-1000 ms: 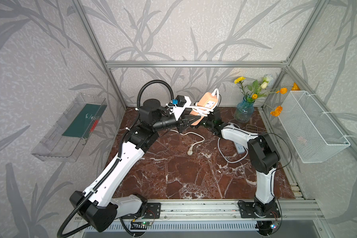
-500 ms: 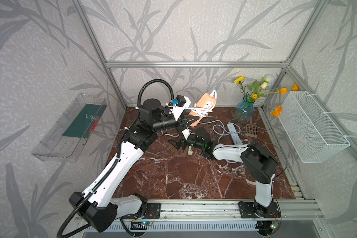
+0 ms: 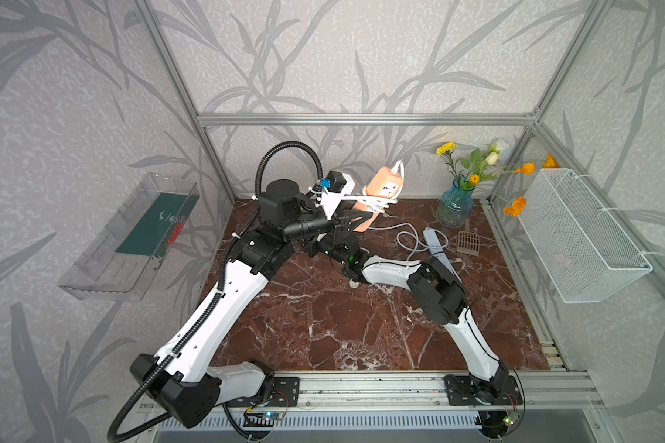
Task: Wrap the cord around the power strip
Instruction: Wrap the power cord around the power strip.
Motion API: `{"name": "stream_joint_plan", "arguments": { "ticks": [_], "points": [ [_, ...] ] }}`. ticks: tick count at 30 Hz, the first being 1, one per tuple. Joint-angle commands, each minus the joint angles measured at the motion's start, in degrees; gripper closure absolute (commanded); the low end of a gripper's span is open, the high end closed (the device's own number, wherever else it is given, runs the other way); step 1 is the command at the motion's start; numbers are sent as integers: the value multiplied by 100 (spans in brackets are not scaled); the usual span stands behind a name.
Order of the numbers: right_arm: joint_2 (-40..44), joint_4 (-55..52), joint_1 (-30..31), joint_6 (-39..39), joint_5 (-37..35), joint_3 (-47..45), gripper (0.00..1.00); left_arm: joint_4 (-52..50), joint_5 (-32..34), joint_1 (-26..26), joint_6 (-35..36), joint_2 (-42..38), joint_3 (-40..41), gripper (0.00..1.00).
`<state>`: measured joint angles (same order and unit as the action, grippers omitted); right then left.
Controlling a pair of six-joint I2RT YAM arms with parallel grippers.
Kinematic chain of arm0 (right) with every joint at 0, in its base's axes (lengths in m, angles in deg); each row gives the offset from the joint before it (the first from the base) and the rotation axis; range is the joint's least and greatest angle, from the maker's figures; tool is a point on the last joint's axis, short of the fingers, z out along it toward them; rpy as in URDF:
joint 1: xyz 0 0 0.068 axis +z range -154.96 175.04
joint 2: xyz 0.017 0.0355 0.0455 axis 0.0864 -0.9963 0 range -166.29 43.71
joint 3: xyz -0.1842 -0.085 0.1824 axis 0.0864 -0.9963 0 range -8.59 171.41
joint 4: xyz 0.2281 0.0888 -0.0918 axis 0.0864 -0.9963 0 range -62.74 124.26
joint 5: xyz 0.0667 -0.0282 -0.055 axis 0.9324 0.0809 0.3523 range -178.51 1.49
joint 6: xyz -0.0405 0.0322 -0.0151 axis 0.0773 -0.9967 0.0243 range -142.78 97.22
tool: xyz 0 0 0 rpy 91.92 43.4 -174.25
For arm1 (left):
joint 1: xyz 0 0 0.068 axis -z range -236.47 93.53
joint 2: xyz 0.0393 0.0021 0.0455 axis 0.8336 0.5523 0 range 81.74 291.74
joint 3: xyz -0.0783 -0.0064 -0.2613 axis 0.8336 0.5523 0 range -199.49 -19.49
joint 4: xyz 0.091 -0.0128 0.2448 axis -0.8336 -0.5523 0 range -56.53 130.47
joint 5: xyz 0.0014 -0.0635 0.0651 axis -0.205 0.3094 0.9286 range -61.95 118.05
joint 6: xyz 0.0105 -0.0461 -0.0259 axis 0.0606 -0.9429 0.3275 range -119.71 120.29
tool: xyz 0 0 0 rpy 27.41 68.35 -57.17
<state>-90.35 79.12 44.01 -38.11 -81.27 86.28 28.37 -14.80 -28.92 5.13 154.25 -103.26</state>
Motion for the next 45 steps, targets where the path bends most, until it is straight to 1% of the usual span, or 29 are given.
{"name": "stream_joint_plan", "arguments": {
  "ticks": [1, 2, 5, 6, 9, 11, 12, 14, 18, 20, 22, 24, 26, 28, 30, 33, 35, 38, 40, 43, 45],
  "points": [
    [139, -45, -258, -132, -645, -362, 88, 335, 55, -80, -161, -206, -262, 100],
    [300, -32, -376, -124, -743, -614, 94, 333, 76, -107, -183, -246, -238, 100],
    [889, 21, -752, 29, -845, -1446, 100, 357, 205, -326, -274, -385, -147, 100],
    [1079, -41, -850, 152, -856, -1706, 100, 336, 281, -409, -274, -432, -127, 100],
    [1811, -179, -1037, 921, -966, -2639, 100, 244, 877, -751, -235, -599, -53, 100],
    [2389, -480, -1071, 1567, -1228, -3302, 100, 127, 1386, -999, -169, -676, -3, 100],
    [2643, -522, -1091, 1761, -1336, -3548, 100, 75, 1620, -1109, -153, -678, 6, 100],
    [3203, -634, -1141, 2160, -1649, -3984, 100, -290, 2037, -1274, 108, -585, -58, 100],
    [4388, -1081, -1136, 3017, -2008, -4365, 100, -977, 3136, -1368, 768, -227, -175, 100],
    [4959, -1384, -1003, 3796, -2117, -4437, 100, -1336, 3764, -1375, 1235, -26, -170, 100],
    [5424, -1744, -824, 4481, -2181, -4364, 100, -1546, 4053, -1371, 1521, 155, -79, 100],
    [5776, -2021, -604, 5132, -2180, -4175, 100, -1796, 4073, -1315, 1667, 324, 45, 100],
    [6023, -2371, -466, 5537, -1949, -3746, 100, -1888, 3981, -1166, 1713, 439, 306, 100],
    [6094, -2636, -389, 5663, -1618, -3216, 100, -1944, 3851, -941, 1777, 493, 555, 100],
    [5952, -2954, -379, 5704, -1342, -2536, 100, -1971, 3602, -664, 1842, 493, 761, 100],
    [5465, -3324, -441, 5639, -875, -1503, 100, -2273, 2938, -277, 1977, 547, 817, 100],
    [4997, -3758, -635, 5338, -442, -735, 100, -2341, 2258, 1, 2207, 382, 948, 100],
    [4281, -4254, -1229, 4671, 241, 44, 100, -2083, 1270, 165, 2097, -42, 1209, 100],
    [3813, -4485, -1646, 4122, 775, 475, 100, -1904, 833, 296, 1965, -305, 1317, 100],
    [3068, -4538, -2133, 3367, 1455, 907, 100, -1686, 216, 508, 1745, -560, 1277, 100],
    [2713, -4416, -2288, 3064, 1636, 915, 100, -1493, -80, 515, 1562, -682, 1188, 100]
  ]
}}
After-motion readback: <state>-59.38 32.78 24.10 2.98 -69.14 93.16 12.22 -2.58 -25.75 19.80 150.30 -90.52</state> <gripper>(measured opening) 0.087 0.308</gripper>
